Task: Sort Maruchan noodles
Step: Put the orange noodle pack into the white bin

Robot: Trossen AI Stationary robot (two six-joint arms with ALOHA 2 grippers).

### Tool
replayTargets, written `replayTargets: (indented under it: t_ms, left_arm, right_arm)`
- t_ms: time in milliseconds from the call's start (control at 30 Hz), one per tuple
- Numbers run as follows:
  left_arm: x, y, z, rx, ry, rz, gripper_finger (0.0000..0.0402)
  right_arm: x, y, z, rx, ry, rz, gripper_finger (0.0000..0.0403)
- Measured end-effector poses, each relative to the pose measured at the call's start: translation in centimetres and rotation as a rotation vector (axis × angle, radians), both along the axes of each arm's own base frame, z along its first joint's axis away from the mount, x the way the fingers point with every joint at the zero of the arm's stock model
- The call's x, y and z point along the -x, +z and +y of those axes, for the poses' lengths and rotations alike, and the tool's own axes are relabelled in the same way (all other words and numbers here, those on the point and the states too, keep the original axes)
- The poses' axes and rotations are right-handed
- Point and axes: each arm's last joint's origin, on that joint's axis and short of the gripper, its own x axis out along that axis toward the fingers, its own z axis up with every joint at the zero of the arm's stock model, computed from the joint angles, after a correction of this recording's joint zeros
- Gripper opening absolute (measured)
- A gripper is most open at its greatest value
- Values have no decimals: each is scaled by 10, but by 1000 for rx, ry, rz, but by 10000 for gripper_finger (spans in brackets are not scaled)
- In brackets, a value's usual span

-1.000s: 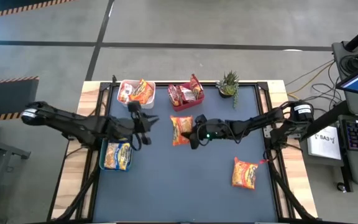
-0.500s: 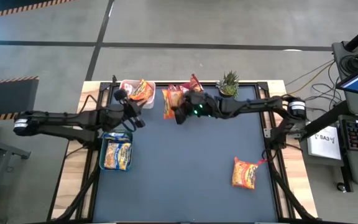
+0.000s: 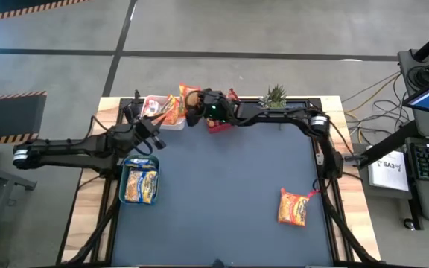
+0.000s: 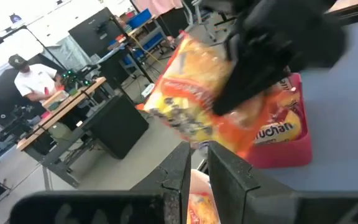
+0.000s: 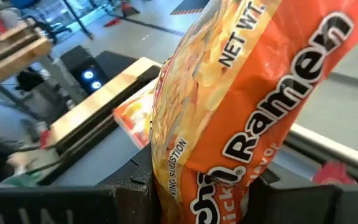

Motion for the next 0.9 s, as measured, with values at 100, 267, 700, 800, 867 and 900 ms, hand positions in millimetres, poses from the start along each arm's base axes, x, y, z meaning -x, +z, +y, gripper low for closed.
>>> replayTargets:
  t_ms: [100,267,700,800,867,900]
  left_arm:
    - [2,2,0,-3,4,-15,38]
    - [4,3,0,-9,4,-23,38]
    - [5,12,0,-56,-1,-26,38]
    - [5,12,0,-59,-2,-18,38]
    - [5,12,0,-60,-1,-18,38]
    - [5,12,0,-60,-2,-19,38]
  right_arm:
    - [-15,-3,-11,27,-38,10,121]
    - [-36,-16,-25,84,-135,70,121]
    - [-61,-31,-35,111,-243,190,121]
    - [-62,-31,-32,101,-244,180,121]
    - [-62,-32,-32,98,-243,183,126]
    - [-62,-32,-32,99,-242,184,130]
